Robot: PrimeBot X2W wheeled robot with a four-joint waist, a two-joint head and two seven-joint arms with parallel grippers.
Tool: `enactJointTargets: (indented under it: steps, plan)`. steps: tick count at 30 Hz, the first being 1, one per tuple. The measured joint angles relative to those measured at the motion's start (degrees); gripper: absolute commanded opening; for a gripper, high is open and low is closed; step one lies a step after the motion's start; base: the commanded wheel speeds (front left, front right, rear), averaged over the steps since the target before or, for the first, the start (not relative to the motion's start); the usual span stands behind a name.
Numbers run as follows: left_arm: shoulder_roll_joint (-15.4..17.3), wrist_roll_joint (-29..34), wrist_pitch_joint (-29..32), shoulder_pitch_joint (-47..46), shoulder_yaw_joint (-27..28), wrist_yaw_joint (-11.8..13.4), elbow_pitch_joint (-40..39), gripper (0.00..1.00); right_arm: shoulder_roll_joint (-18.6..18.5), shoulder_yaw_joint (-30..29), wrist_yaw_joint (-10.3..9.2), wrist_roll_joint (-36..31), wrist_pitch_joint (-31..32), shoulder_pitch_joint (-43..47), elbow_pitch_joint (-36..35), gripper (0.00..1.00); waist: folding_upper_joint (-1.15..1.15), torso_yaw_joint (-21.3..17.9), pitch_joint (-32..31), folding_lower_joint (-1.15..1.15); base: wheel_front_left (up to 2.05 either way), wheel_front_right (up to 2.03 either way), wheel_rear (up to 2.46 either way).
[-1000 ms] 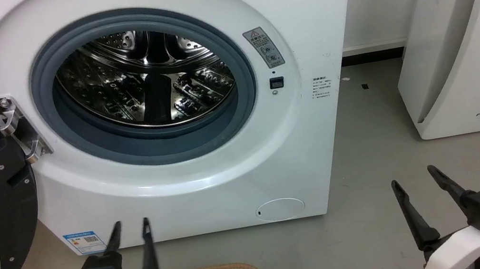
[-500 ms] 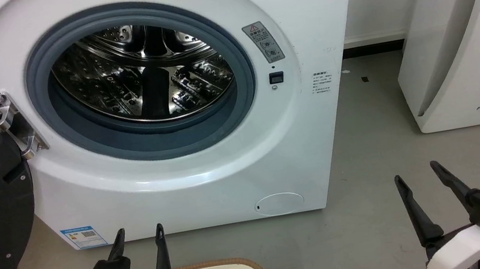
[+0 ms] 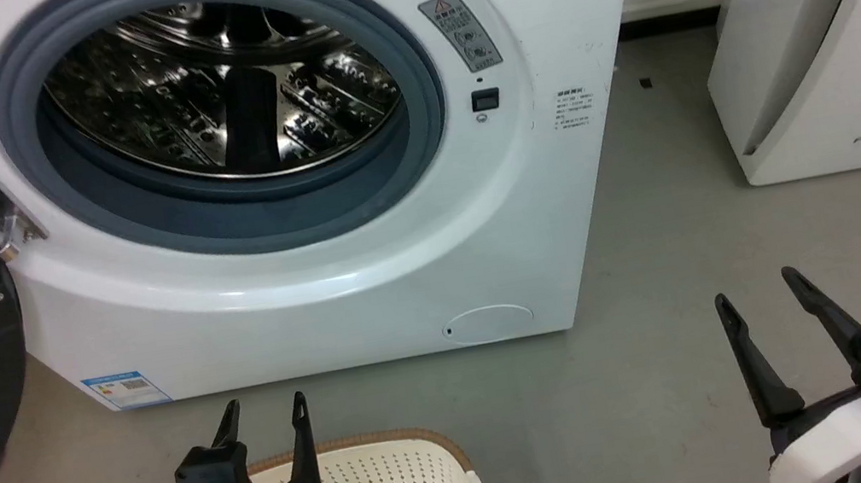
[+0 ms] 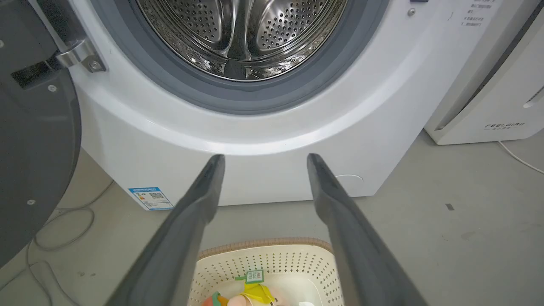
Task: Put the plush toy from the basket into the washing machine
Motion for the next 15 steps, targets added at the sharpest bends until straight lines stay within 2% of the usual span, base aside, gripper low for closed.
enactJointTargets:
  steps: [15]
  plan:
    - [1.6, -0.9, -1.7, -6.4, -0.6, -0.5, 11.2, 1.0, 0.0, -0.4, 0.0, -0.5, -1.7, -2.0, -2.0, 1.0, 0.0, -1.0, 6.7, 0.0, 0.0, 0.0, 0.0]
